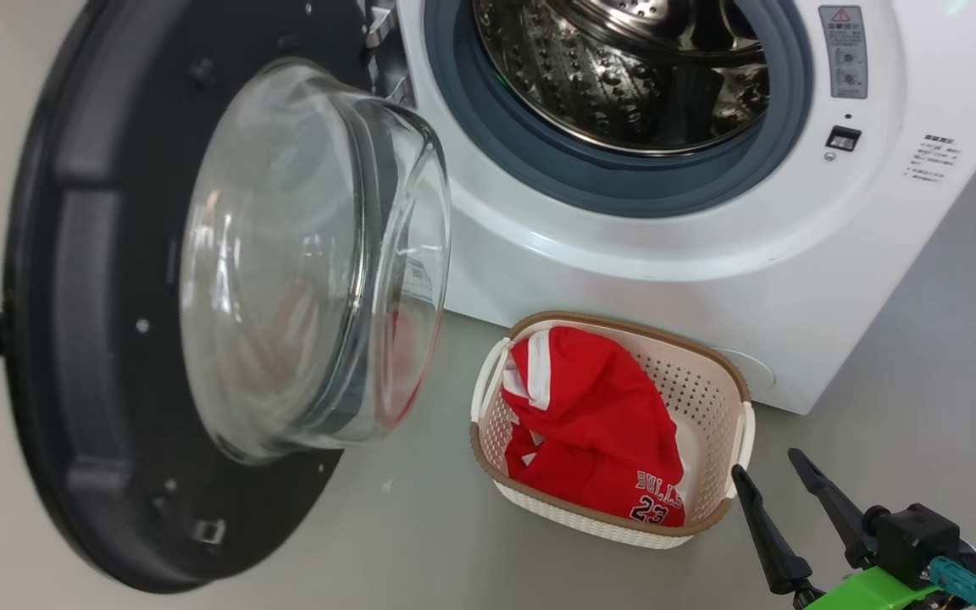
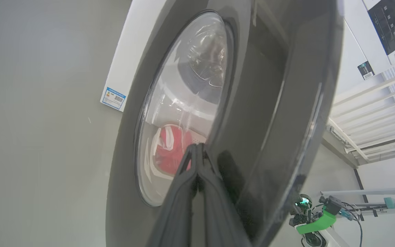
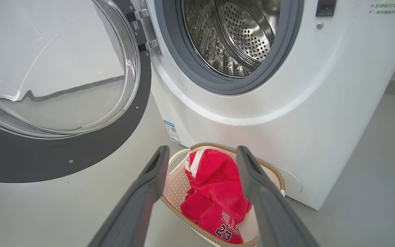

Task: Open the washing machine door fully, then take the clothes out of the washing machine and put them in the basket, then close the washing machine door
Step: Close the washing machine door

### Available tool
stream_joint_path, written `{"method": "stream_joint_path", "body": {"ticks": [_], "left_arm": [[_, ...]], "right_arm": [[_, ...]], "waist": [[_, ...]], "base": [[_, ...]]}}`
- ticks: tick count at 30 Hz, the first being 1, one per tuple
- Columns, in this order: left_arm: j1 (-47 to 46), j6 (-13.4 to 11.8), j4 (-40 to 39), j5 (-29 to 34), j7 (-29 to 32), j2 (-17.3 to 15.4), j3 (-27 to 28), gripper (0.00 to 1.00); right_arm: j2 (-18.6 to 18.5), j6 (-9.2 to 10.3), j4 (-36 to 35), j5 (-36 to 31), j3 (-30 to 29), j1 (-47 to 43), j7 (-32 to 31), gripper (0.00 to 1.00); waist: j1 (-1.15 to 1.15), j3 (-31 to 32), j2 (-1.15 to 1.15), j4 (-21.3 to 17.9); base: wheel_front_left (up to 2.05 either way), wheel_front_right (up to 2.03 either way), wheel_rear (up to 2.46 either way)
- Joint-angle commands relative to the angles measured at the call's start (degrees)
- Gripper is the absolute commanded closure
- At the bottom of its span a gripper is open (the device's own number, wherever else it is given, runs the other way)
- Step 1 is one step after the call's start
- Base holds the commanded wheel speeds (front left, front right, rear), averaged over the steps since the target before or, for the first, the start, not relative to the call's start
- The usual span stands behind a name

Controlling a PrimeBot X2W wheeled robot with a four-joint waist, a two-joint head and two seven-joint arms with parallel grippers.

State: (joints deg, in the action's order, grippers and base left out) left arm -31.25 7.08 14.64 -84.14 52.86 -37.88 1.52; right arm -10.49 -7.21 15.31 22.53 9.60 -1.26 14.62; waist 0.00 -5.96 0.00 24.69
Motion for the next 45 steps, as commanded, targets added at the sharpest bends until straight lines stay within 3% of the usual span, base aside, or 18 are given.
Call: {"method": "stream_joint_path", "body": {"ticks": [1, 10, 21, 33, 45], "left_arm": [[-0.66, 0.41, -2.75, -0.65, 0.33, -2.08, 1.58, 1.00], [-1.39, 0.41, -10.10, -1.61, -1.26, 0.79, -1.99, 1.00], [-4.48, 0.41, -14.65, 0.75, -8.52, 5.85, -7.33, 1.00], [-10.11, 0.41, -13.70, 6.12, -16.75, 10.94, -15.07, 1.00], [-16.93, 0.41, -9.32, 8.47, -25.85, 12.25, -18.78, 1.00]], "right_arm": [[-0.36, -0.28, -1.47, -1.04, 0.76, 0.13, 0.38, 0.00], [-0.04, -0.28, -1.86, -1.17, 0.16, 0.42, 0.38, 0.00], [0.57, -0.28, -2.32, -1.39, -1.31, 1.01, 0.38, 0.00], [2.15, -0.28, -2.74, -1.54, -2.43, 2.64, 0.38, 0.00], [3.83, -0.28, -3.44, -1.55, -3.30, 5.34, 0.38, 0.00]], "waist": [[0.00, 0.41, 0.00, -0.63], [0.00, 0.24, 0.00, -3.56], [0.00, -0.77, 0.00, -7.95], [0.00, -2.89, 0.00, -14.15], [0.00, -6.85, 0.00, -21.17]], "base": [[0.00, 0.00, 0.00], [0.00, 0.00, 0.00], [0.00, 0.00, 0.00], [0.00, 0.00, 0.00], [0.00, 0.00, 0.00]]}}
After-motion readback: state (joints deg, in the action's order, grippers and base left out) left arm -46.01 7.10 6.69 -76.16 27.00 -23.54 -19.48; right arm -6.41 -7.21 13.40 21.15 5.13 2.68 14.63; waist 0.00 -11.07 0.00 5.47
